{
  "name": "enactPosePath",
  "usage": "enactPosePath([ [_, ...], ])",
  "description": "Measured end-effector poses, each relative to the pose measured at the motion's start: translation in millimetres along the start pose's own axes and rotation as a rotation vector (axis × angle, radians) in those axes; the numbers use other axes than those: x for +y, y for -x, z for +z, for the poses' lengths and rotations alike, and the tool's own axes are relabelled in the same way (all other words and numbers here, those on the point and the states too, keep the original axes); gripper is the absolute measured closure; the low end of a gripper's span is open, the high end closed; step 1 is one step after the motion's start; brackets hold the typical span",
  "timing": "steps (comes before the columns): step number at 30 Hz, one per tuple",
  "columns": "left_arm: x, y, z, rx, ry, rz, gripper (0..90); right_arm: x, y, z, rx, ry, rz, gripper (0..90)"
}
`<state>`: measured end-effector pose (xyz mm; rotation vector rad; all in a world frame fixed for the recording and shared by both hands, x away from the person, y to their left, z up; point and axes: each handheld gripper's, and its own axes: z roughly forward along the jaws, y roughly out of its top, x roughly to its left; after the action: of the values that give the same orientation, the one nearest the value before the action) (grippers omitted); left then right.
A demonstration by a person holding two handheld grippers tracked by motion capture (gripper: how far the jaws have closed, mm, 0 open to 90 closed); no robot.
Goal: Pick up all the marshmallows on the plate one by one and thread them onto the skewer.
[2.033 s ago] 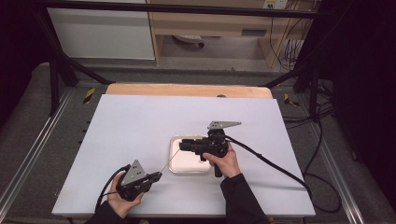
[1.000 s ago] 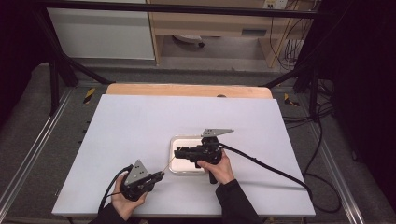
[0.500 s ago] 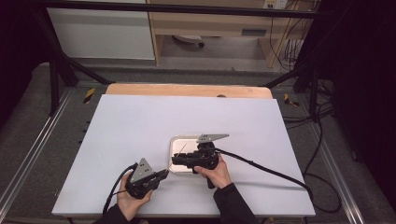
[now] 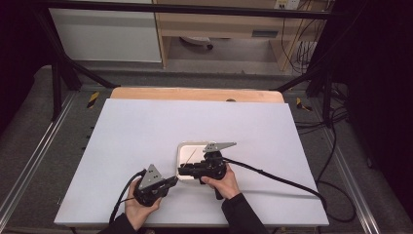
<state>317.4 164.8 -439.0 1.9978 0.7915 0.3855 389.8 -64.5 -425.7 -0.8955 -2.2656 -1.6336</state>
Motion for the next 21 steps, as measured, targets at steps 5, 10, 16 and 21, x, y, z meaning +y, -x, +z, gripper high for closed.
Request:
enactPosePath([
  [5,-1.9,-1.6,-0.8,-0.003,-0.005,-0.006,88.2,4.9,-3.1,-6.7,-0.027,0.023,-0.021,56.2],
  [10,-3.2,-5.8,-3.9,-0.004,0.01,-0.006,88.2,10.7,-5.9,-15.8,-0.092,0.033,-0.066,32.6],
  [16,-4.6,-9.6,-8.4,-0.003,0.006,-0.014,88.2,13.5,-2.5,-24.2,-0.184,-0.006,-0.131,14.9],
  [21,-6.1,-11.6,-11.1,-0.001,-0.003,-0.011,88.2,14.0,6.2,-32.9,-0.259,-0.049,-0.149,9.8],
])
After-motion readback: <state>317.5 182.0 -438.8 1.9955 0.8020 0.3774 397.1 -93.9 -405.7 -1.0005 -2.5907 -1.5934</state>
